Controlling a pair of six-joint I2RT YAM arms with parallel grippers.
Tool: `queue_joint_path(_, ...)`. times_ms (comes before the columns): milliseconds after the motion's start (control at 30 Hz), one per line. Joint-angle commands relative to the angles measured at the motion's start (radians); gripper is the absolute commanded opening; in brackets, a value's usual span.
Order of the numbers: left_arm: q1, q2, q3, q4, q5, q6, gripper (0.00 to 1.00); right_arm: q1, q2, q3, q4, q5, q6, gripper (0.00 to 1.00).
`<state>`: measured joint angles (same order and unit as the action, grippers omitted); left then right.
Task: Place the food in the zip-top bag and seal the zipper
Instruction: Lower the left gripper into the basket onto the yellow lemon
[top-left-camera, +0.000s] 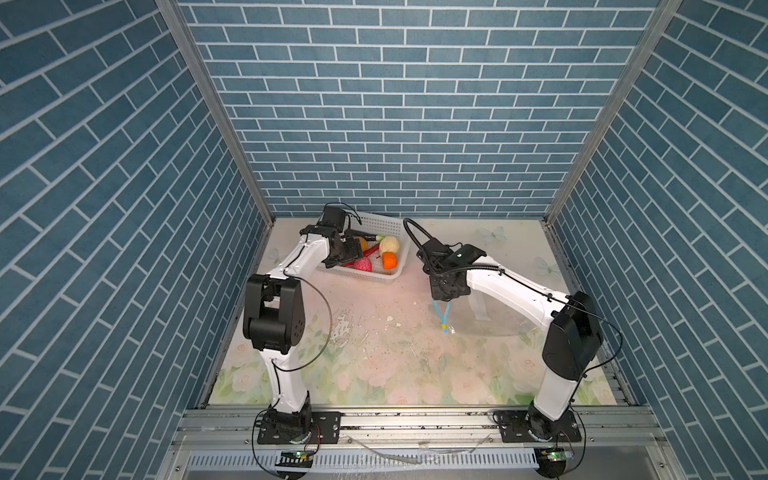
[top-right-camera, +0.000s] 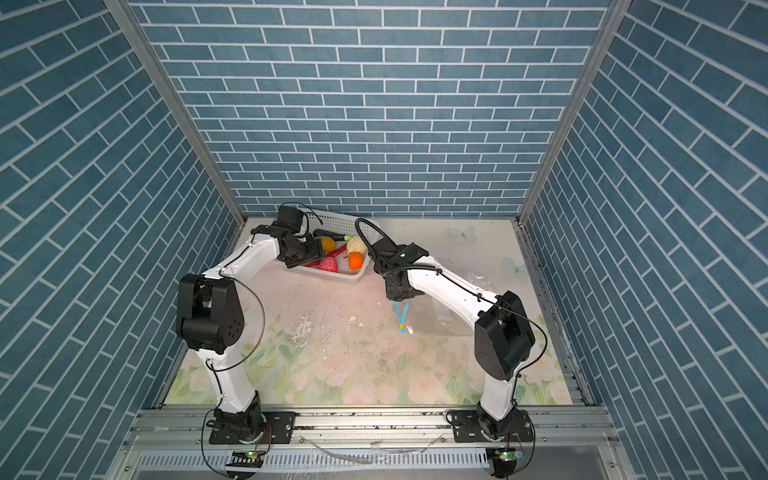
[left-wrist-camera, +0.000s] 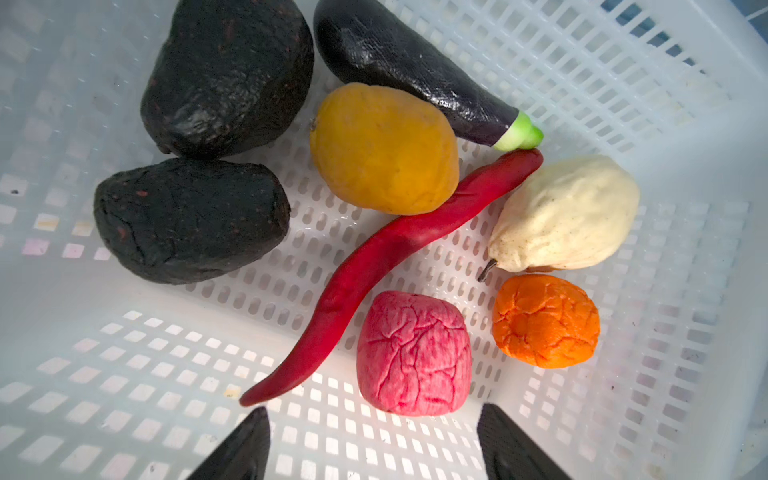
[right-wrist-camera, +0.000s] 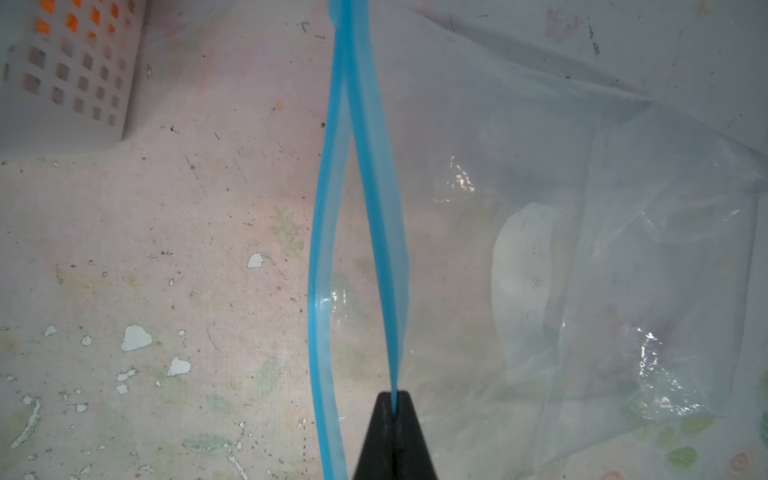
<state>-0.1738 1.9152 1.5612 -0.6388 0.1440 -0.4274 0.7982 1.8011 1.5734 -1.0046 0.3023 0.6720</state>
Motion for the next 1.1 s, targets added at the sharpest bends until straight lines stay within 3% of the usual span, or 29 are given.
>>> queue_joint_path(0, -0.007, -0.027, -0.047, -0.025, 0.002, -0.018, 0.81, 0.005, -0.022, -0.004, -0.015, 0.02, -0.002, 0.0)
queue_joint_path(233, -0.017, -0.094, -0.15, -0.002, -0.016, -0.026, 0.81, 0.012, -0.019, -0.001, -0.014, 0.018, 0.001, 0.0)
queue_joint_path(433, -0.046, -0.093, -0.124, 0.001, -0.113, 0.033, 0.86, 0.017, -0.018, 0.003, 0.001, 0.008, 0.001, 0.0)
queue_joint_path(567, -0.046, -0.041, -0.041, -0.027, -0.186, 0.062, 0.96, 0.018, -0.014, 0.005, 0.01, 0.005, -0.003, 0.0)
queue_joint_path(733, -0.047, 0.055, 0.113, -0.089, -0.251, 0.093, 0.99, 0.017, 0.002, 0.01, 0.017, -0.001, -0.007, 0.0)
queue_joint_path(1067, -0.046, 0.215, 0.314, -0.175, -0.214, 0.1, 0.99, 0.016, 0.038, 0.047, 0.017, -0.009, -0.025, 0.0)
